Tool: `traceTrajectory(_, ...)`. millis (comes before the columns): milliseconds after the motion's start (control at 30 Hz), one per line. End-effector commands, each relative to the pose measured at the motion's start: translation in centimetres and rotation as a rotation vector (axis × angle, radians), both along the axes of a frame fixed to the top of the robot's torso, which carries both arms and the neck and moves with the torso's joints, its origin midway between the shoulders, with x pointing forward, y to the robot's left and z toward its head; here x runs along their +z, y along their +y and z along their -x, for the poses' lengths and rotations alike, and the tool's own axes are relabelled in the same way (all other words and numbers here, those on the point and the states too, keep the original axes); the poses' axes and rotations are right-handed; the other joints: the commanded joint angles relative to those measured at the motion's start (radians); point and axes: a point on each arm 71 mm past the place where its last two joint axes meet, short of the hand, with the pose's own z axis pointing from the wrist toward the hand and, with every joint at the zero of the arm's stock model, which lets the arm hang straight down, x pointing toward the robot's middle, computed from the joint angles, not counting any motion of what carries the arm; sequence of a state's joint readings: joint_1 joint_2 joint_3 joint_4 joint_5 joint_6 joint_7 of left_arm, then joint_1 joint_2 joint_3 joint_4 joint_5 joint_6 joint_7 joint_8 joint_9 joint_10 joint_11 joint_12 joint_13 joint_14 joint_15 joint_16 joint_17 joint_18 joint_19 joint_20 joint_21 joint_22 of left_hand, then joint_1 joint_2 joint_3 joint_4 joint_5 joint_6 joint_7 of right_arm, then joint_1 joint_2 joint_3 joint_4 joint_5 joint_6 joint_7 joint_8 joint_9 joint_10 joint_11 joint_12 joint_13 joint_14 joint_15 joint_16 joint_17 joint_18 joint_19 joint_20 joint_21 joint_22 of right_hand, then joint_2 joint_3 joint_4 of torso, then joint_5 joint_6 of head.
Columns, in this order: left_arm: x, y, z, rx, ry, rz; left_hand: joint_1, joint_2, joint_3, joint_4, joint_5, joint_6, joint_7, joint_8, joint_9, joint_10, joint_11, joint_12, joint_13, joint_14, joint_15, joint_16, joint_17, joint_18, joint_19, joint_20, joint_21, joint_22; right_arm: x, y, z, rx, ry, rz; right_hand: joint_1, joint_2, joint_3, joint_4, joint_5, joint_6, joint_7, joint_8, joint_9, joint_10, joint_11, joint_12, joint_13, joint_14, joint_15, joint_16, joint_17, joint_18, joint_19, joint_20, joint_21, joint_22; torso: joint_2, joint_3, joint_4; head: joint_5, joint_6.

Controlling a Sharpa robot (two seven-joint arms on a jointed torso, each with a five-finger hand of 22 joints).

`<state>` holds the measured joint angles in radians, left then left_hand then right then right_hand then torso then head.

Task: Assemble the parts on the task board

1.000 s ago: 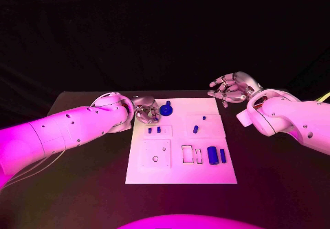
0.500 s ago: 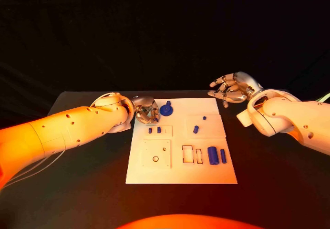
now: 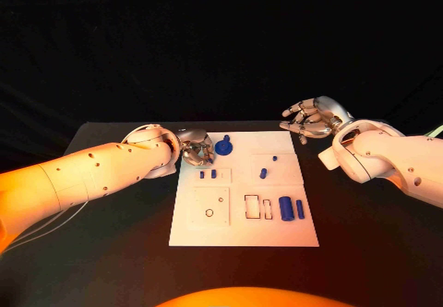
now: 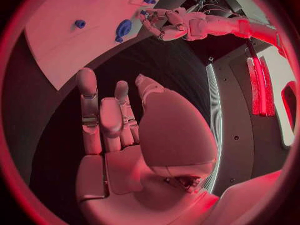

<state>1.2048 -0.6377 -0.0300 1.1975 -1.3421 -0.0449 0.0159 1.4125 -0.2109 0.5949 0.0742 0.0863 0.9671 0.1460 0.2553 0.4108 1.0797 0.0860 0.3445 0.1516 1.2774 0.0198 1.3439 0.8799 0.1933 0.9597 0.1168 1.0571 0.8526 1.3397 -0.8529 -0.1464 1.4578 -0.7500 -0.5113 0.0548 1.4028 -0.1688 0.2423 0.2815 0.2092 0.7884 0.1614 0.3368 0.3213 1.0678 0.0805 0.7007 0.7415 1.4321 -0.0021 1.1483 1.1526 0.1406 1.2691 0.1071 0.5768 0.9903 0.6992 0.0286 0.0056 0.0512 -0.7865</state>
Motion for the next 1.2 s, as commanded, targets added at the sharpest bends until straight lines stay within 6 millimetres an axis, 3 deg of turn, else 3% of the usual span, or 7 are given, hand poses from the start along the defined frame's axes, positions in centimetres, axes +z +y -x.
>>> traceTrajectory(33,-0.01,-0.08,0.02,-0.004,0.0,0.009,-0.027,0.001,0.031,-0.014,-0.004,0.003,0.003,-0.015,-0.002,0.006,0.003,-0.015,-0.007,-0.003,0.003,0.016,0.003,-0.024,0.007,0.01,0.005,0.004,-0.01,0.03,0.02,0.003,-0.002,0.001,-0.02,-0.034,0.051,0.003,0.014,0.0,0.002,0.016,-0.003,-0.032,-0.004,-0.008,-0.007,-0.01,0.001,-0.012,-0.005,0.027,-0.012,-0.006,-0.014,-0.004,0.0,0.0002,0.0,0.0,0.0)
traceTrajectory(833,-0.17,0.21,0.05,0.004,0.009,0.001,-0.052,-0.026,0.031,-0.005,-0.003,-0.049,0.012,-0.063,-0.018,0.015,0.007,-0.042,0.0,-0.018,0.007,0.009,-0.024,-0.02,-0.004,0.015,-0.018,-0.017,-0.11,-0.03,0.02,0.003,0.001,0.002,-0.021,-0.035,0.051,0.003,0.014,0.0,0.002,0.016,-0.003,-0.032,-0.004,-0.009,-0.009,-0.011,0.001,-0.014,-0.007,0.027,-0.012,-0.006,-0.019,-0.007,0.0,0.0003,-0.0005,0.002,-0.002)
traceTrajectory(1200,-0.25,0.45,0.07,0.008,0.017,-0.006,-0.068,-0.044,0.019,0.006,-0.003,-0.1,0.007,-0.1,-0.032,-0.007,0.014,-0.067,0.005,-0.037,0.014,0.003,-0.049,-0.017,-0.018,0.018,-0.041,-0.038,-0.21,-0.07,0.03,0.002,0.004,0.002,-0.023,-0.038,0.052,0.002,0.014,-0.003,0.002,0.017,-0.004,-0.034,-0.003,-0.011,-0.013,-0.015,0.001,-0.029,-0.018,0.03,-0.017,-0.006,-0.042,-0.02,0.0,0.0004,-0.0006,0.002,-0.003)
